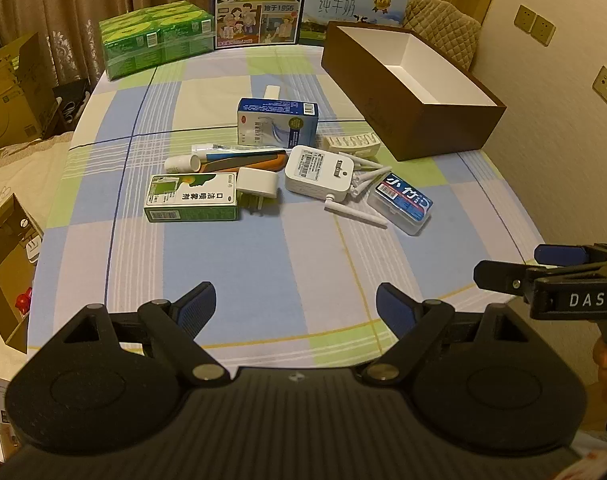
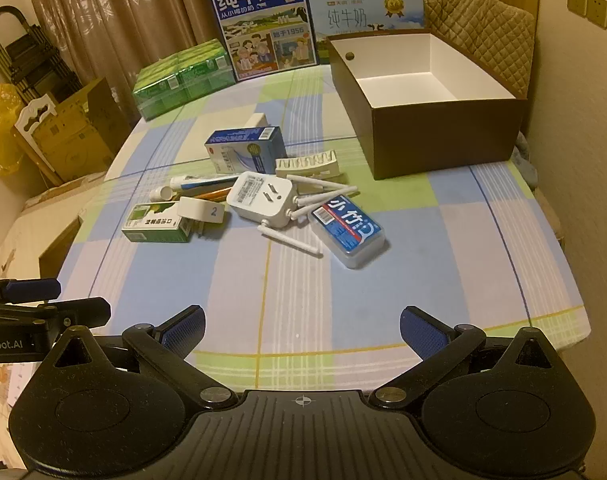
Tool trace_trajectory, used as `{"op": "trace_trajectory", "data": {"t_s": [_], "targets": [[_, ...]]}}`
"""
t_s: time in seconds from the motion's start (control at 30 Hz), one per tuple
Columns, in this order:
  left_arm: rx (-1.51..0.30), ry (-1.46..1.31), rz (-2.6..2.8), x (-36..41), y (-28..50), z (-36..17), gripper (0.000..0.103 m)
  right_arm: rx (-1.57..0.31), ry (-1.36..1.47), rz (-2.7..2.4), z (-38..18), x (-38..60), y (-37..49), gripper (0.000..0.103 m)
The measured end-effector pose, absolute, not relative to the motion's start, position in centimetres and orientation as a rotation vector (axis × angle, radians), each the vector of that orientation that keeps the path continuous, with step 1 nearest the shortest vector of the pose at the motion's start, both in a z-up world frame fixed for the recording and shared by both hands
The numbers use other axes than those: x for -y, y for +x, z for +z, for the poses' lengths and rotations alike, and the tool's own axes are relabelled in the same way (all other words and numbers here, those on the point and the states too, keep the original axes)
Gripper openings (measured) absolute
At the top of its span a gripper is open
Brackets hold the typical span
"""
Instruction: Organize rigid objects
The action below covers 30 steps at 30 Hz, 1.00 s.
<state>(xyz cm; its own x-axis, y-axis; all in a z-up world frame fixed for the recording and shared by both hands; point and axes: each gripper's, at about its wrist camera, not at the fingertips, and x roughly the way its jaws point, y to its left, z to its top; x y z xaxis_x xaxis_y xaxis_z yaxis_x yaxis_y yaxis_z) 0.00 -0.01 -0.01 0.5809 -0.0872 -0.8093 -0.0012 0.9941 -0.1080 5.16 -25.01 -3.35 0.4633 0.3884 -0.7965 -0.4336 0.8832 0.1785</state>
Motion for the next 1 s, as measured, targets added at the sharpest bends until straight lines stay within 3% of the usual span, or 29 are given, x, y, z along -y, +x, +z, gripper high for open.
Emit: {"op": "trace_trajectory", "data": {"t_s": [1.0], "targets": [[-0.964,-0.101,-0.041,-2.5,2.8,-1.5,0.085,-0.985,-0.041,0.519,-3.4,23.8,7.1,0.101]]}}
